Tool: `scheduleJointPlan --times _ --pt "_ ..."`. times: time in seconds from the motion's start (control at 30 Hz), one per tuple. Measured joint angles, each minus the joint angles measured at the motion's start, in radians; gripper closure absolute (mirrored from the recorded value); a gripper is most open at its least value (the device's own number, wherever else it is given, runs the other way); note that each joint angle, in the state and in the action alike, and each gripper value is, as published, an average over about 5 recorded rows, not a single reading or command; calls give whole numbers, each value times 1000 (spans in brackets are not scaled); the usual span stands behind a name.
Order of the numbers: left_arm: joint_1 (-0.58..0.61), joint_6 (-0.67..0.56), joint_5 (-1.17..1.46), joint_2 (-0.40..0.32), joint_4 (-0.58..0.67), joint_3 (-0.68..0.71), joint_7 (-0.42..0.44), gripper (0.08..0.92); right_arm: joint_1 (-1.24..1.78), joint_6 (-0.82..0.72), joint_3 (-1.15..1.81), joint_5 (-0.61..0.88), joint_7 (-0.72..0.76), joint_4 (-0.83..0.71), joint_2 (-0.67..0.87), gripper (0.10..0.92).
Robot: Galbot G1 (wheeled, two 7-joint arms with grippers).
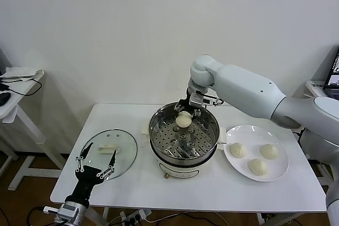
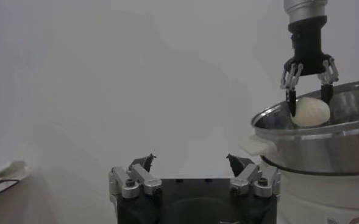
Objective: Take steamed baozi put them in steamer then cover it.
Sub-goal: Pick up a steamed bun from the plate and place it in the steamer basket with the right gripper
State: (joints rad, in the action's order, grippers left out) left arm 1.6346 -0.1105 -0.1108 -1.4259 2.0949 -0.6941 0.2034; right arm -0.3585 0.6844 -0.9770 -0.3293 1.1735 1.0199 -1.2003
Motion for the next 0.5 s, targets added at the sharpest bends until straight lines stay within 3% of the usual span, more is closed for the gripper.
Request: scheduleJointPlan --times 0.23,0.4,0.5 --pt "-4 -1 0 -1 -2 5 1 177 18 2 8 -12 -10 -22 -9 328" --pt "-4 -1 -1 -1 -5 6 1 177 25 3 13 -14 -21 -30 -12 225" --pt "-3 -2 -1 -1 -5 5 1 177 23 1 15 -8 -23 -27 -6 206"
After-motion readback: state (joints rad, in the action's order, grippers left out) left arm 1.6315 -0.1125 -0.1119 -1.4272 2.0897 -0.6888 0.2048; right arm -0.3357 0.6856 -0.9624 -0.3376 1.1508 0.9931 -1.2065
